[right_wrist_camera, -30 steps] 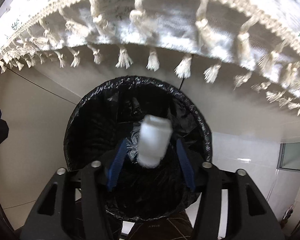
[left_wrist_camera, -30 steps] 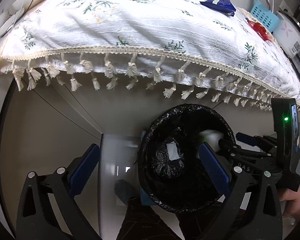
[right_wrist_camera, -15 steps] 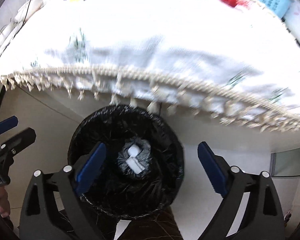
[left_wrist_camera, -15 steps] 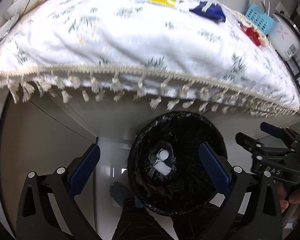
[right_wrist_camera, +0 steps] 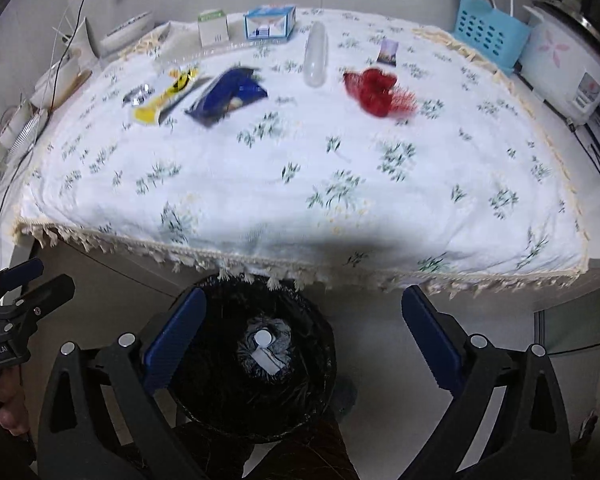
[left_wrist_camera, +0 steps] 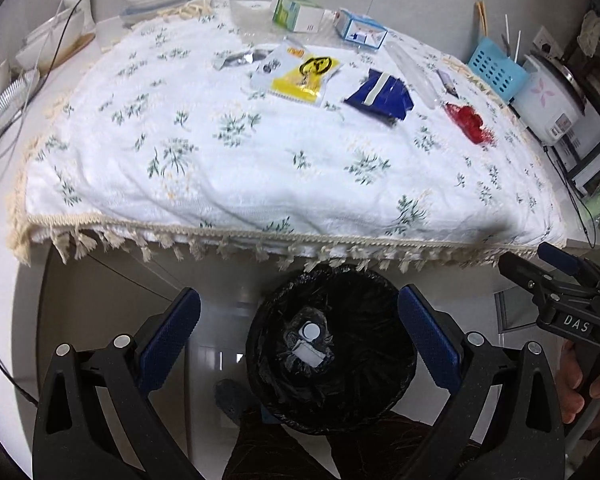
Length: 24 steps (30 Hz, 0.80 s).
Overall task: Collect trash
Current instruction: 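Raise both tools back above the table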
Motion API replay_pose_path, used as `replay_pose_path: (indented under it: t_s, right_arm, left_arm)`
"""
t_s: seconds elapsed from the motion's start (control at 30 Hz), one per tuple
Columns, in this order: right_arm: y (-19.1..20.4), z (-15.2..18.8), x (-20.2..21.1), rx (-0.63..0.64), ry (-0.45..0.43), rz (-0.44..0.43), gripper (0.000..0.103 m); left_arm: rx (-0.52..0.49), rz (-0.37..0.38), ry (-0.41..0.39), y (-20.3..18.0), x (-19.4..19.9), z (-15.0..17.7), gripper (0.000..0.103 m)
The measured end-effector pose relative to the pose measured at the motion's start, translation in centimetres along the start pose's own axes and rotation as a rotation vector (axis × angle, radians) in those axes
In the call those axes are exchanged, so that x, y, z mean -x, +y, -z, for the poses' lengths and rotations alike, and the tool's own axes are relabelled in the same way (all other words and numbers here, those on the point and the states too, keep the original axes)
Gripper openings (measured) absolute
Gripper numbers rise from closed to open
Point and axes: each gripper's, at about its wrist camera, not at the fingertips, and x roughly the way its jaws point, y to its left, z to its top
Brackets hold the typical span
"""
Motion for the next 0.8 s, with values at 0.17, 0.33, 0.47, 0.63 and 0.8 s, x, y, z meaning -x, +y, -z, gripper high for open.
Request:
replay_pose_path:
  t_s: [0.17, 0.33, 0.47, 0.63, 0.8]
  right_arm:
    - [-0.3, -1.4, 2.2, 0.003, -0.043, 0.009, 0.094]
    - [-1.0, -2.9, 3.6, -0.006, -0.071, 0.017, 0.094]
    - [-1.5, -4.1, 4.0, -0.008, -0.088, 0.027, 0.094]
    - [-2.1, -5.8, 3.8, -0.004, -0.095, 0.035, 0.094]
    - [-2.5, -7.7, 3.1, 0.005, -0.086, 0.039, 0.094]
  left_arm:
    - [-0.017, -0.001, -0.023, -0.8, 1.7, -1.5, 0.097]
    - [-0.034, -0.004, -0.04, -1.4, 2.4, -3.2, 0.097]
    - [-0.043, -0.002, -0.043, -1.8, 2.6, -4.6, 0.097]
    - [-0.053, -0.004, -0.051, -2.5, 2.6, -6.7, 0.097]
    - [-0.061, -0.002, -0.048, -3.1, 1.8, -9.0, 0.097]
